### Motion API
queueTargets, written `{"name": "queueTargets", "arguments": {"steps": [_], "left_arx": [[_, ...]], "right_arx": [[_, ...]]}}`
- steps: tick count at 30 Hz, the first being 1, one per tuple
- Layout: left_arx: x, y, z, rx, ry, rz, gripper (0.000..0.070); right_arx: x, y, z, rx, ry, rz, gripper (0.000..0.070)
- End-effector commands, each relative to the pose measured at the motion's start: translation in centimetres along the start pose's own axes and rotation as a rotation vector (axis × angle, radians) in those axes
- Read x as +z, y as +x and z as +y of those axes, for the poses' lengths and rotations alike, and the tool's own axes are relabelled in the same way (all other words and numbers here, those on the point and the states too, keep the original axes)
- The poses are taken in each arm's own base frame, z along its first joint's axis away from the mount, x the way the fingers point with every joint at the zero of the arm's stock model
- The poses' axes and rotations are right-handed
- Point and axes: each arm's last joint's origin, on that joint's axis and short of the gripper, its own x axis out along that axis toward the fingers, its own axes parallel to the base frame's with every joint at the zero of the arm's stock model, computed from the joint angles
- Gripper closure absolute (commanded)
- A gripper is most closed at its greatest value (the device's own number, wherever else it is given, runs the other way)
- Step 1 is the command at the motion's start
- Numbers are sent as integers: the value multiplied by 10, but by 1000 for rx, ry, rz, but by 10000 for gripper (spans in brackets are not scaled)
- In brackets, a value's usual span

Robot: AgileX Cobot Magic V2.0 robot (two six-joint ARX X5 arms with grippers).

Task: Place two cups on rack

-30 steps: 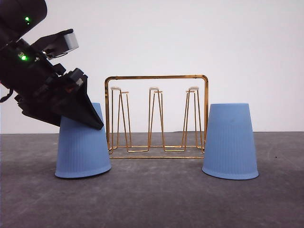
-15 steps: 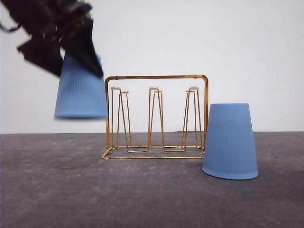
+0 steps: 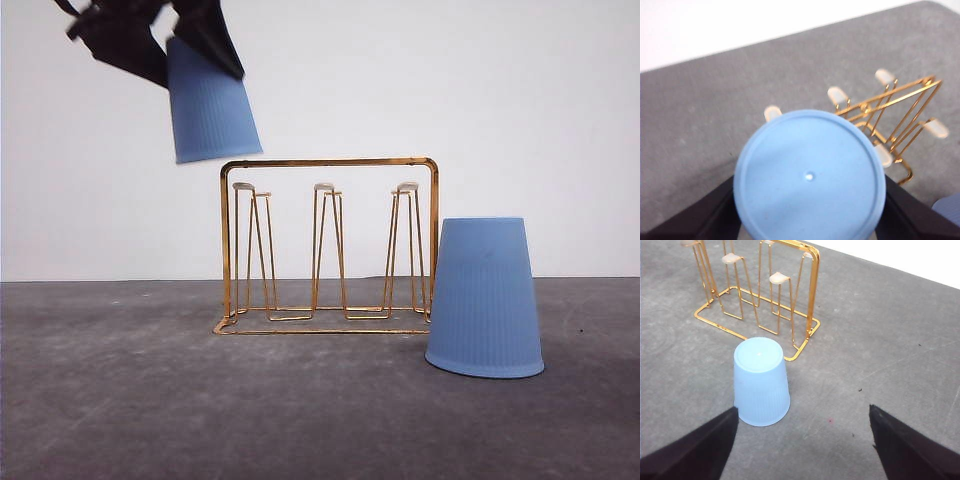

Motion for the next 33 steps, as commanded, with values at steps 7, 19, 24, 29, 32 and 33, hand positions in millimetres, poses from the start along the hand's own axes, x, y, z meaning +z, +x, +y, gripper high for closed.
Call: {"name": "queueTargets", "arguments": {"steps": [7,19,24,29,32,33], "left_arx": [[-20,52,-3,-14,-1,115,469],[-47,93,-3,-20,-4,215,309],[-52,98,-3,-20,-6,239,217],[-39,78,-4,-17,-42,342,227],[-27,59,-4,-19,-50,464,227],[-23,53,-5,-21,-50,503,227]], "right_arx": [[3,-1,0,-3,-10,-14,172],[3,-1,0,-2,-10,-15,172],[3,-1,0,-3,-10,-14,172],[3,-1,0,-2,-9,-14,172],[3,-1,0,-2,-6,-14,172],[3,-1,0,-2,1,-15,172]]}}
